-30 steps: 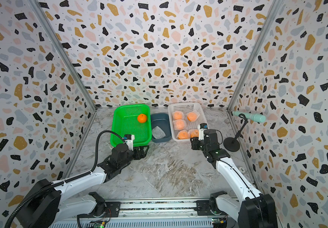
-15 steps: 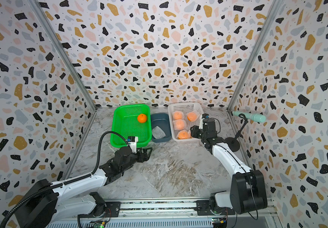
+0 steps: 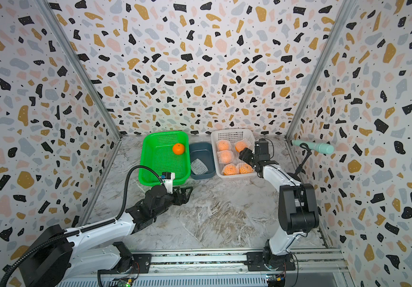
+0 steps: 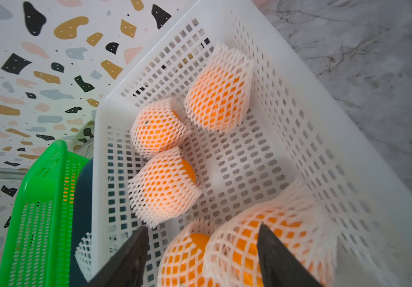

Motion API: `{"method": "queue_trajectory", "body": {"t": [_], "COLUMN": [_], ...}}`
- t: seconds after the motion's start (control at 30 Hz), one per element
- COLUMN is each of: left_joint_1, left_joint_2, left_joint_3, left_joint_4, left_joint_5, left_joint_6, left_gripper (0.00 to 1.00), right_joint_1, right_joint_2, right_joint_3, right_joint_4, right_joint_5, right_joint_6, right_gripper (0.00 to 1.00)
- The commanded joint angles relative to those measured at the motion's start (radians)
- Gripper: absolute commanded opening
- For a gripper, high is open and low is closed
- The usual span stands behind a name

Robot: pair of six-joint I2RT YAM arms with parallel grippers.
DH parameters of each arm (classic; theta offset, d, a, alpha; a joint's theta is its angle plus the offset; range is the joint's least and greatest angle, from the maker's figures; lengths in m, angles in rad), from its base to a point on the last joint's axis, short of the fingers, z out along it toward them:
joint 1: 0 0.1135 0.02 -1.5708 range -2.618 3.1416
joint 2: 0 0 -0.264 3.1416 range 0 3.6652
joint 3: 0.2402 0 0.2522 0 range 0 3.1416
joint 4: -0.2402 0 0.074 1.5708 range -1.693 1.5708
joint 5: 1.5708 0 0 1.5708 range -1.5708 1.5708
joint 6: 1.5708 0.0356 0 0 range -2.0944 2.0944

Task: Remove foam nets from oranges
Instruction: Pick up the orange from the basket.

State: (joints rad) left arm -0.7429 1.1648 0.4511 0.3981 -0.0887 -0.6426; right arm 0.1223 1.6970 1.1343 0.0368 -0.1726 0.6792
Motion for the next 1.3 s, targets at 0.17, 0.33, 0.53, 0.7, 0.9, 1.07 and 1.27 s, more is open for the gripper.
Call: {"method": "queue_trajectory", "body": {"t": [0.17, 0.33, 0.53, 0.7, 0.9, 1.07, 1.27], "left_joint_1": [-0.009, -0.009, -0.008, -0.008, -0.009, -0.009, -0.008], "left_joint_2": [-0.043, -0.048, -0.056, -0.059, -0.069, -0.08, -0.097], "left_joint_3": [-0.006, -0.002, -0.003, -0.011, -0.021, -0.027, -0.035], "left_joint_4": [0.012, -0.006, -0.011, -0.008, -0.01, -0.016, -0.022], "left_joint_5": [-0.013, -0.014, -0.011, -0.011, -0.009, -0.011, -0.017], "left_joint_6": [0.013, 0.023, 0.024, 0.024, 0.023, 0.024, 0.023], "left_gripper": [0.86, 0.86, 0.86, 0.86, 0.86, 0.86, 0.86], "right_joint_1": [-0.003, 0.008, 0.026, 0.031, 0.031, 0.03, 0.025], "right_joint_2": [0.171, 0.254, 0.332, 0.37, 0.4, 0.43, 0.467], "right_joint_3": [0.217, 0.3, 0.392, 0.428, 0.451, 0.484, 0.528], "right_joint_4": [-0.057, -0.079, -0.132, -0.148, -0.154, -0.155, -0.159], "right_joint_5": [-0.016, 0.013, 0.058, 0.086, 0.109, 0.111, 0.1], "right_joint_6": [0.101, 0.118, 0.13, 0.157, 0.183, 0.188, 0.194], "right_gripper": [0.77, 0.8, 0.83, 0.83, 0.85, 0.87, 0.9]}}
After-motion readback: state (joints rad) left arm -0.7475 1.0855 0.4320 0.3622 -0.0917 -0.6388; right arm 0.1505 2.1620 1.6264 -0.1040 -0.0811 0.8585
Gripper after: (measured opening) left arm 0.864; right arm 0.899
